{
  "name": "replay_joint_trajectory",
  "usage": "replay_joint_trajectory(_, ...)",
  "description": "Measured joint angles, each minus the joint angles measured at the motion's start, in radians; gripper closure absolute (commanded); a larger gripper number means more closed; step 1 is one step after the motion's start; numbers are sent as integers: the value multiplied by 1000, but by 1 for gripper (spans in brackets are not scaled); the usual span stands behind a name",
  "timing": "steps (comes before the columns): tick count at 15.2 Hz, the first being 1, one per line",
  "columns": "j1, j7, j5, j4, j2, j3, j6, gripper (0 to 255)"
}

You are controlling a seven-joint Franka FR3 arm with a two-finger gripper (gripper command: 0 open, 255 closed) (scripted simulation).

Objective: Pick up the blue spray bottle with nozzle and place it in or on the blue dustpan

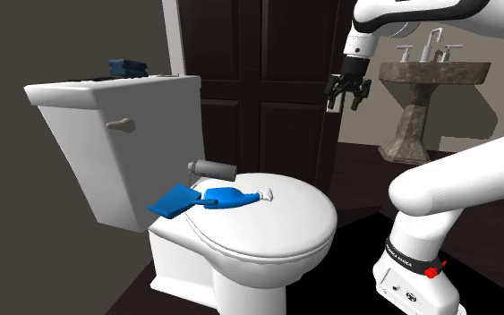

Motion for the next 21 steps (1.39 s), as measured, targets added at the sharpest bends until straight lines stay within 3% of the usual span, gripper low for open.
replay_joint_trajectory(5, 45, -48, 14, -31, 46, 23, 70, 0)
replay_joint_trajectory(21, 271, -289, 67, -60, 402, 171, 426, 0)
